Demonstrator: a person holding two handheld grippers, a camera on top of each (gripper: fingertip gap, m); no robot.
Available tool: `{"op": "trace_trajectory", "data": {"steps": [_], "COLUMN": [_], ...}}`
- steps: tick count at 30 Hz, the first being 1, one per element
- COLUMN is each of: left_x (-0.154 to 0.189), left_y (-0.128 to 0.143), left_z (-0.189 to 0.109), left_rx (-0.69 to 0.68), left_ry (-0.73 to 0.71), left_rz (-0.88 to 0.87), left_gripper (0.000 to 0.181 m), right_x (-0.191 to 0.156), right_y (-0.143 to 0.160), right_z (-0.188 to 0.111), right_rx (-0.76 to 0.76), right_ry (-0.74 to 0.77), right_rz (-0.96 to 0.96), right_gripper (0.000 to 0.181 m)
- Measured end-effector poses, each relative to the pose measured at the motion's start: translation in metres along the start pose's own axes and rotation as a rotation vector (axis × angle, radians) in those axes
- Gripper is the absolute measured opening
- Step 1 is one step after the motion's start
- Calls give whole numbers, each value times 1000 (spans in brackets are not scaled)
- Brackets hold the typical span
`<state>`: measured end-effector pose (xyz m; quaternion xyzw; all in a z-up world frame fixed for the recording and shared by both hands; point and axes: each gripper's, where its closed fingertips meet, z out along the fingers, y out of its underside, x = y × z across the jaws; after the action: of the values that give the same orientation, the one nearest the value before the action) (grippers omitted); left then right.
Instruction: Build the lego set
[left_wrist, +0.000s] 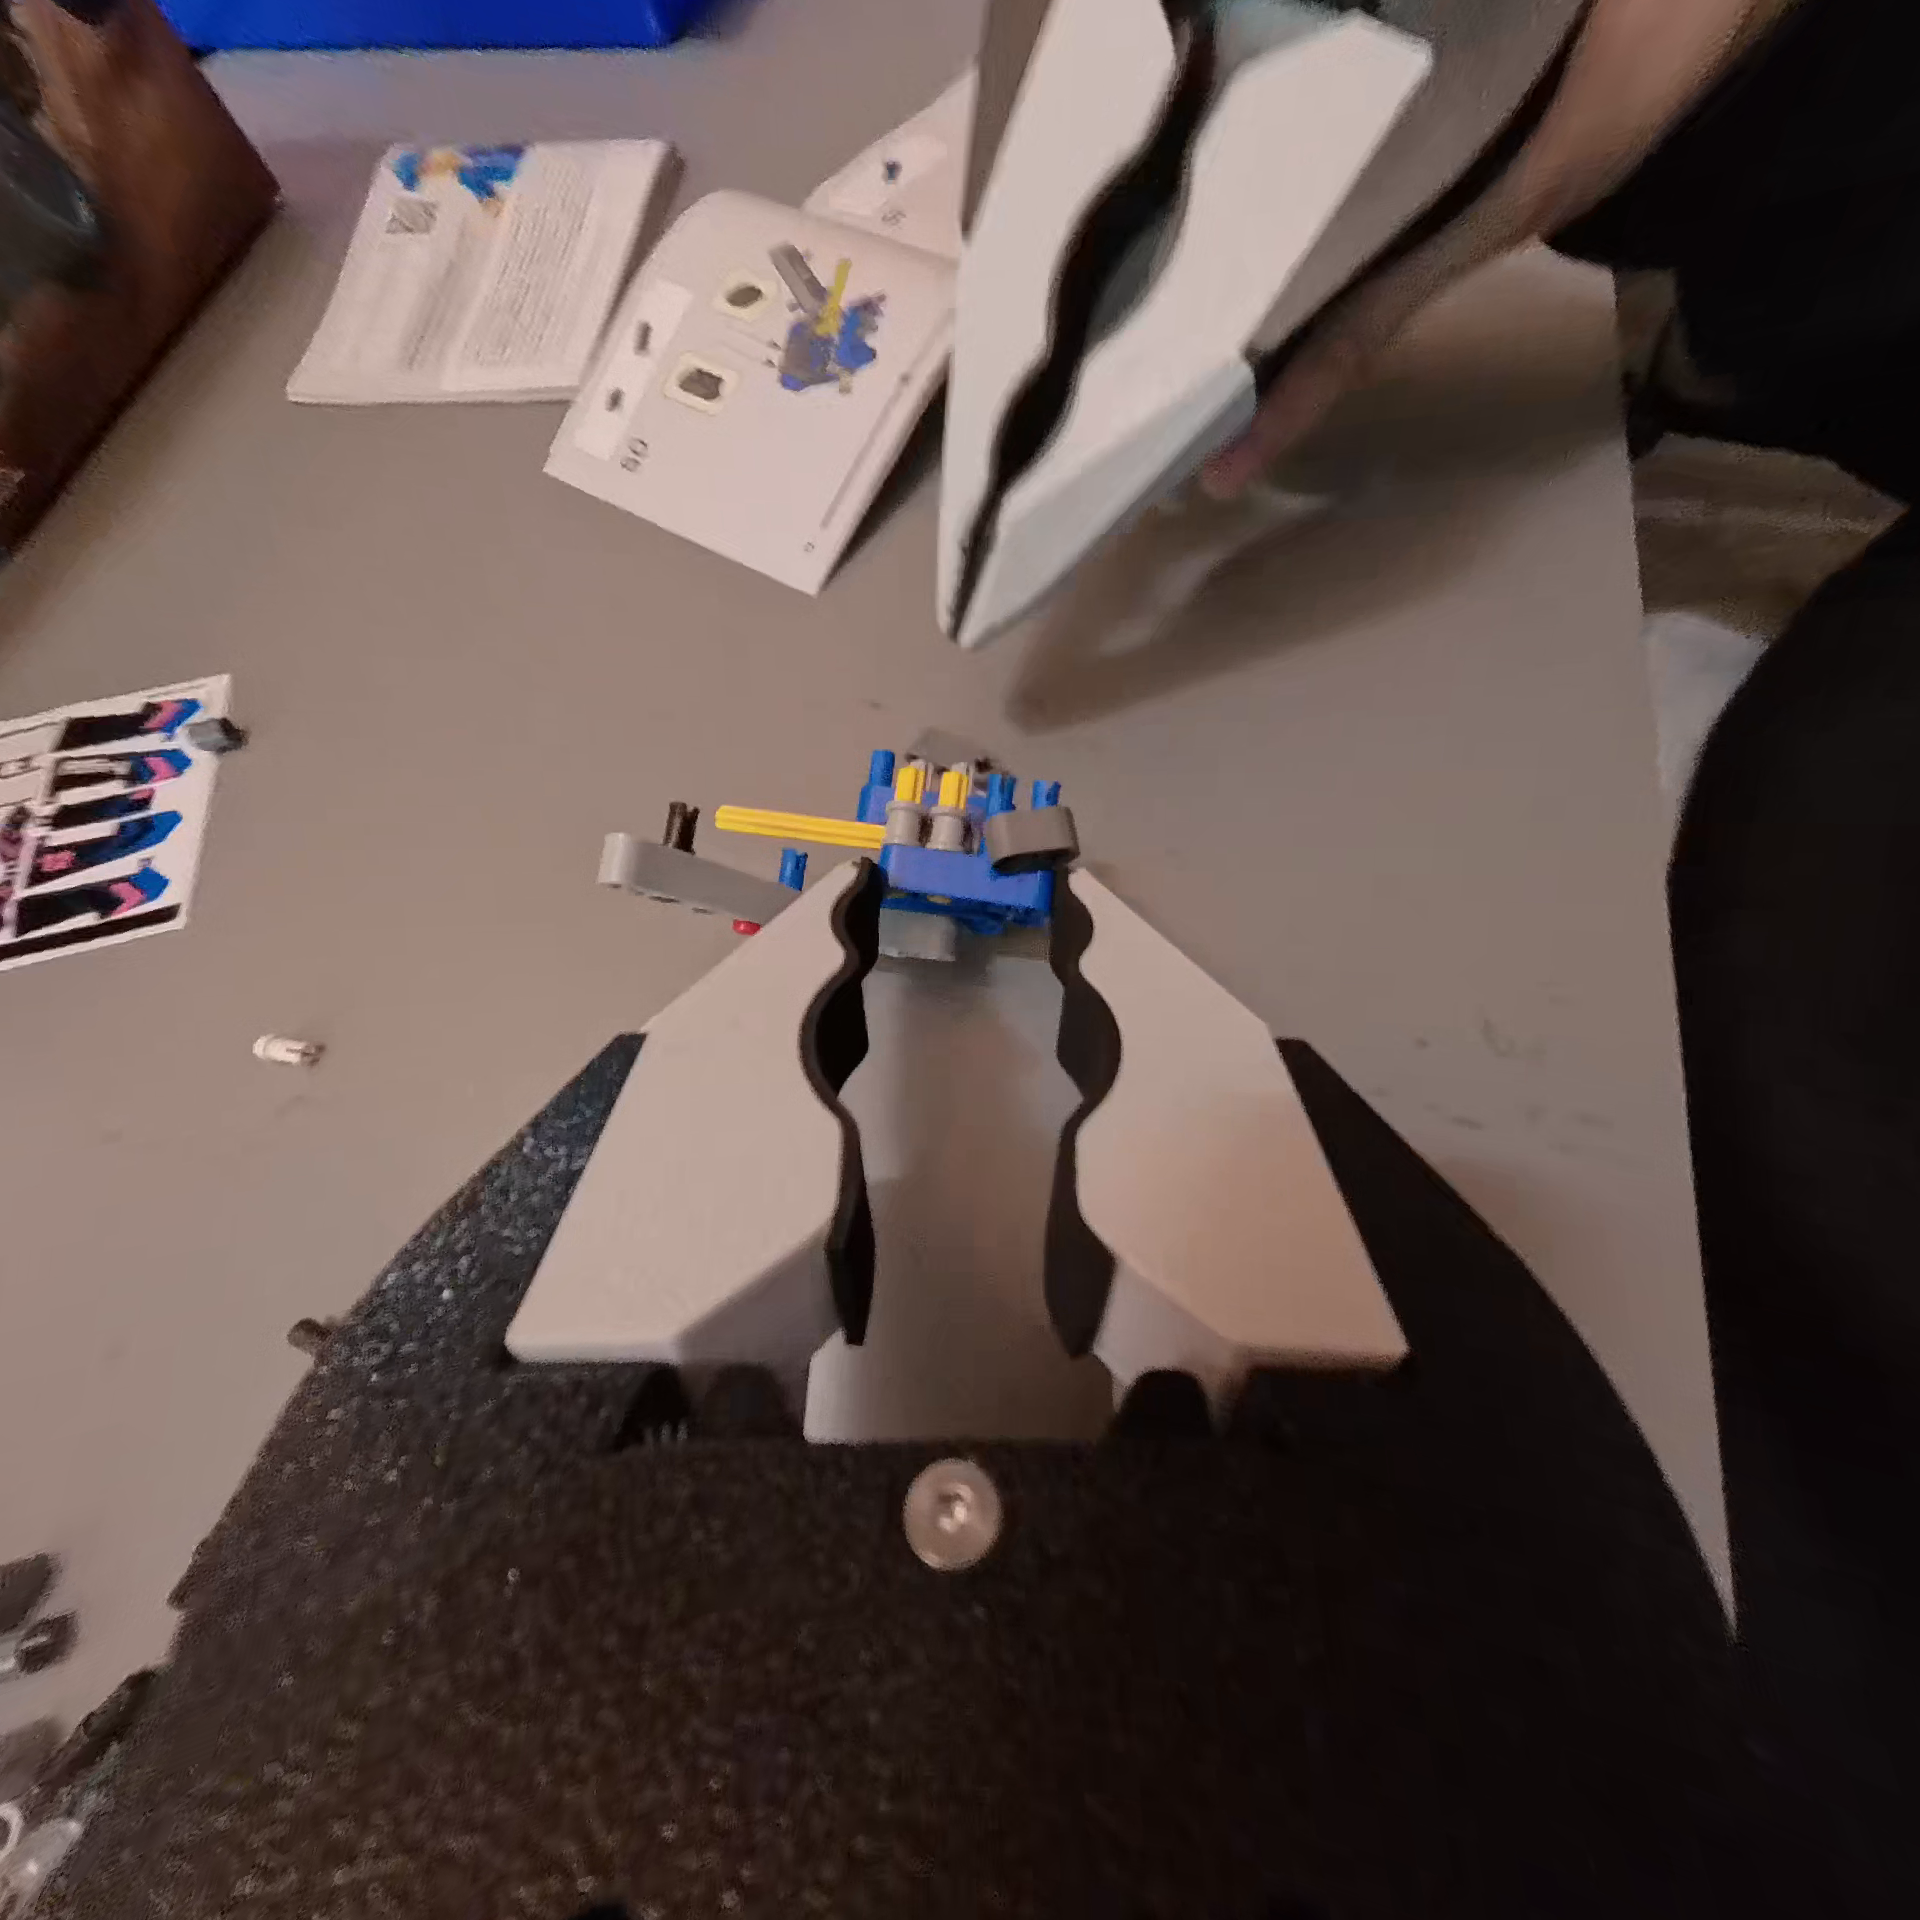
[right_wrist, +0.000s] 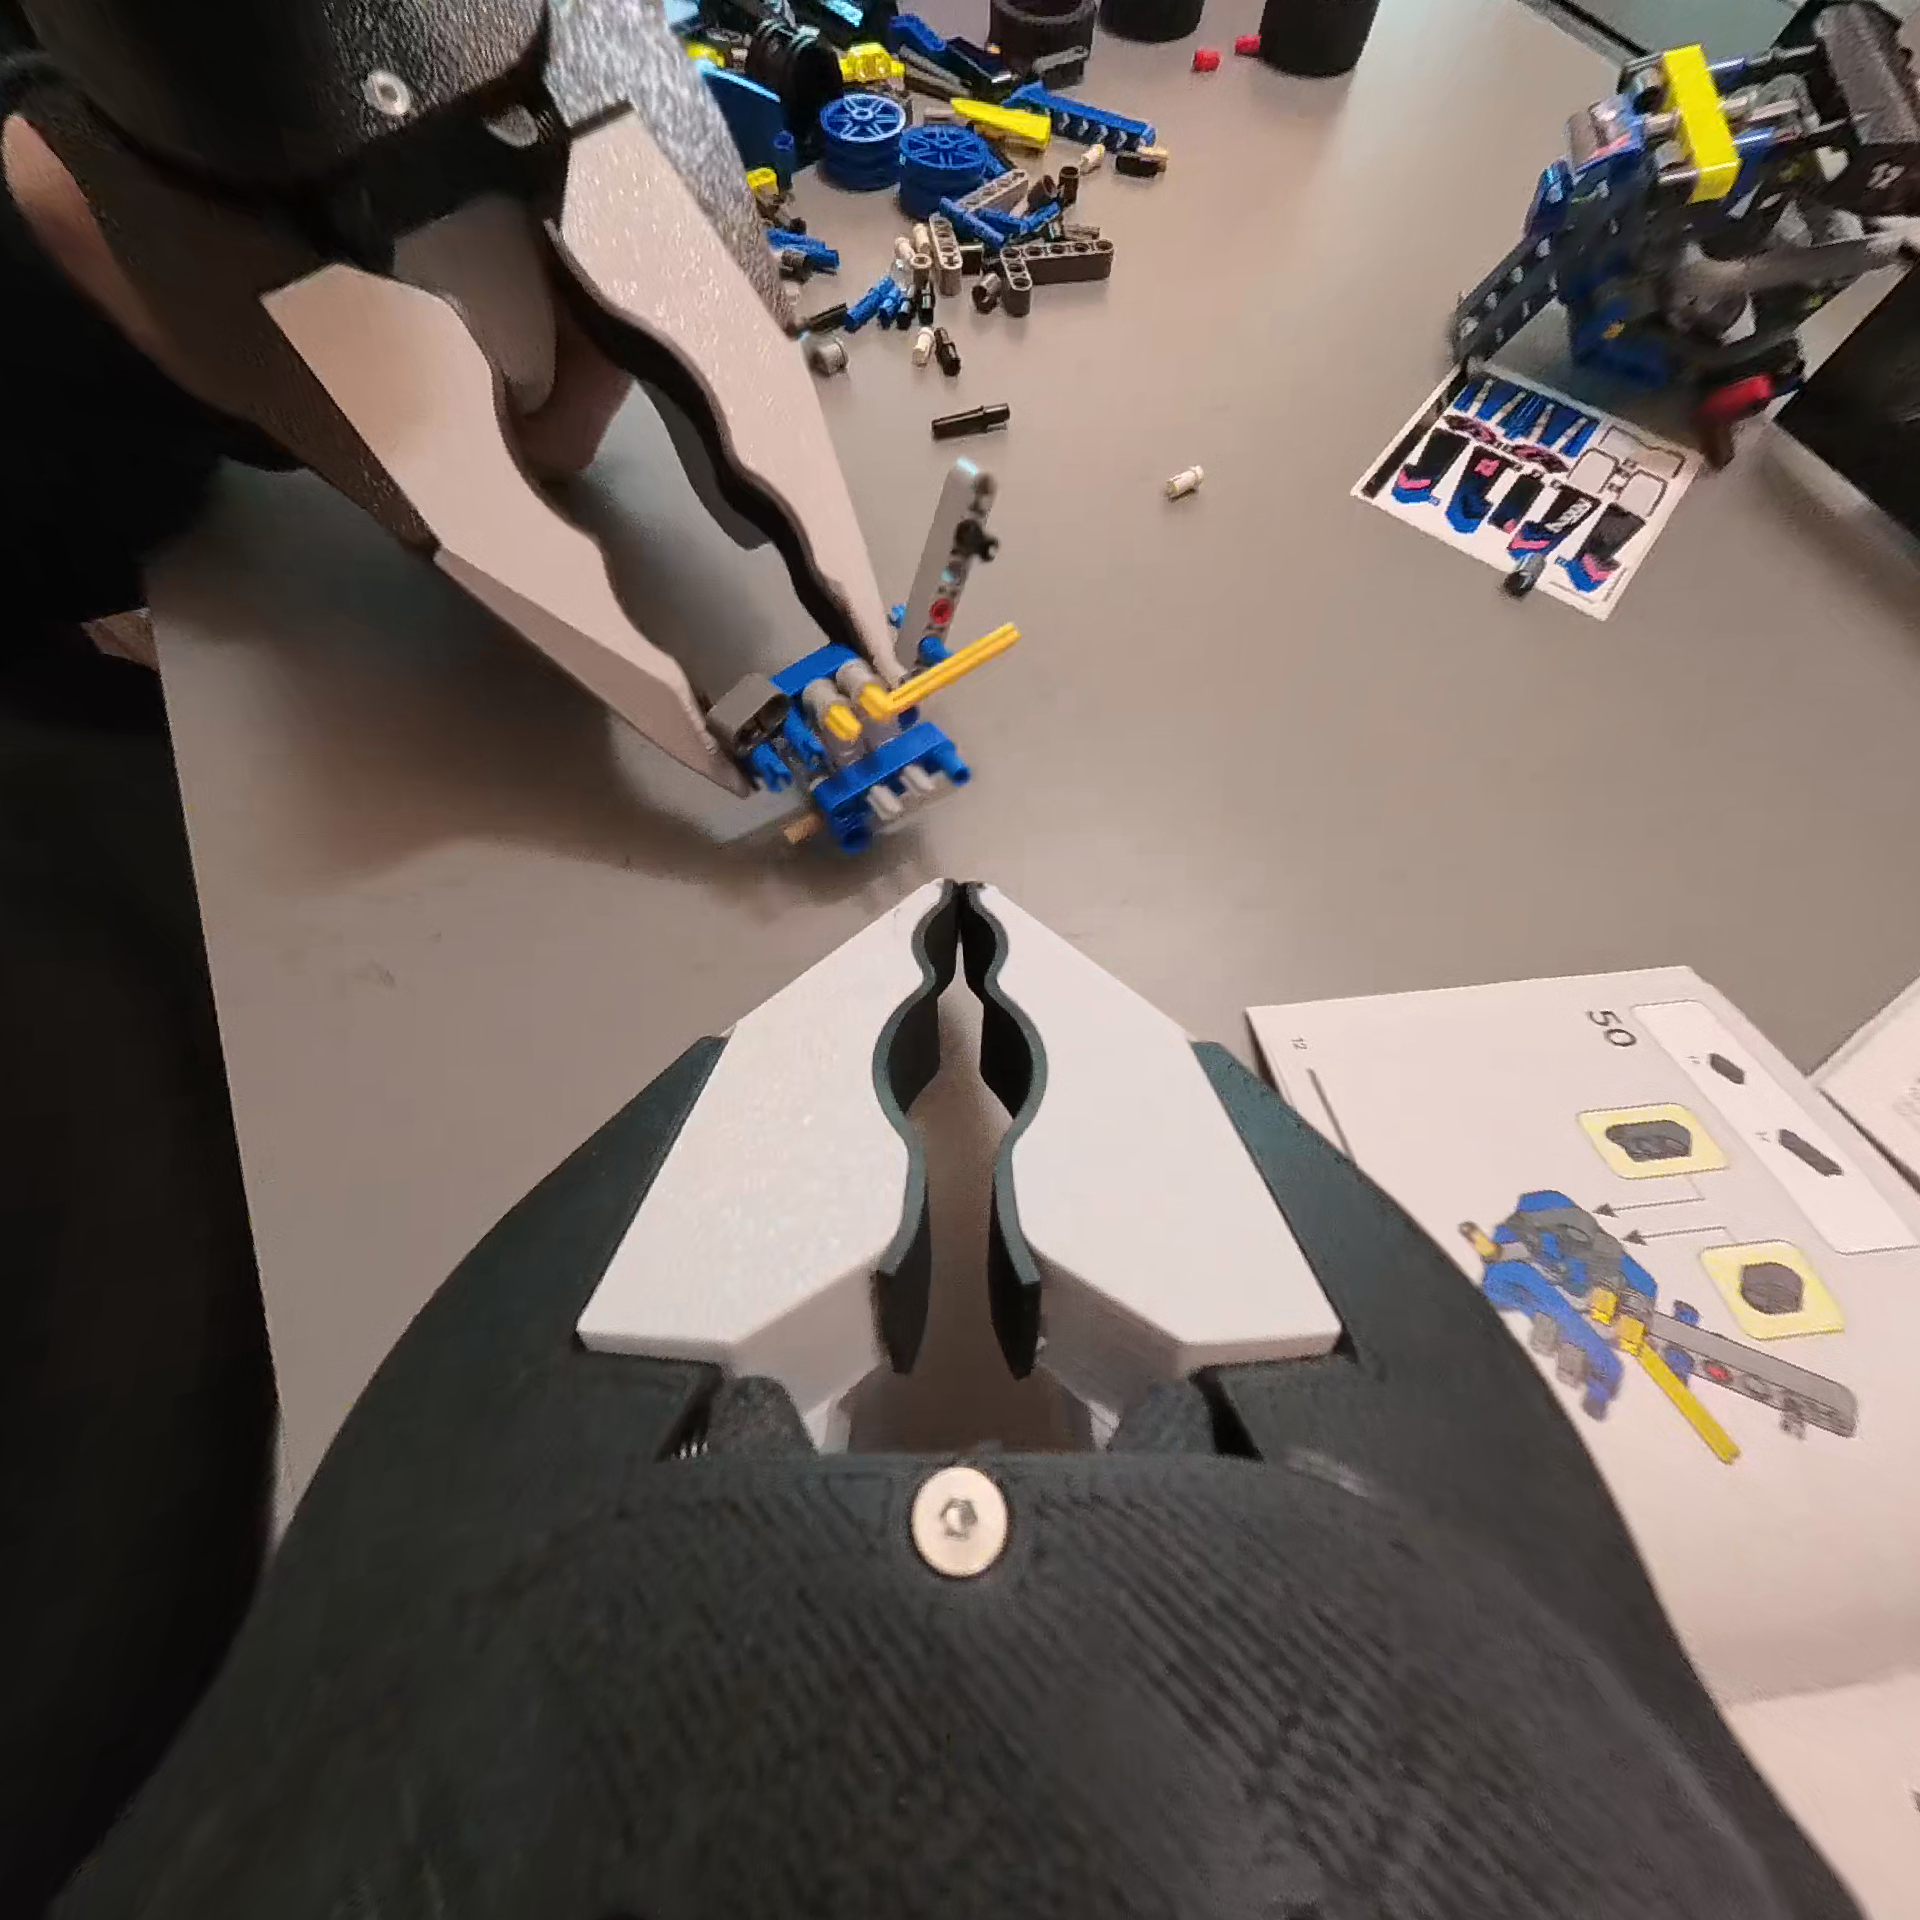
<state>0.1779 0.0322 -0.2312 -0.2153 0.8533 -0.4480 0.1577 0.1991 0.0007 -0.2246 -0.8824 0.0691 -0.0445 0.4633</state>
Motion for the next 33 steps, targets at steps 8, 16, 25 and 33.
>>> {"op": "trace_trajectory", "data": {"steps": [8, 16, 25, 33], "left_x": [0, 9, 1, -38], "left_y": [-44, -58, -4, 3], "left_z": [-19, -19, -6, -87], "left_rx": [321, 390, 27, 79], "left_ry": [42, 190, 146, -24], "left_rz": [1, -110, -36, 46], "left_gripper": [30, 30, 34, 34], "right_x": [-16, -26, -19, -19], "right_y": [-29, -44, -4, 5], "right_z": [-2, -1, 24, 40], "right_rx": [199, 290, 10, -132], "right_ry": [-115, -195, -86, -49], "right_rz": [30, -41, -178, -220], "right_gripper": [50, 37, 16, 17]}}
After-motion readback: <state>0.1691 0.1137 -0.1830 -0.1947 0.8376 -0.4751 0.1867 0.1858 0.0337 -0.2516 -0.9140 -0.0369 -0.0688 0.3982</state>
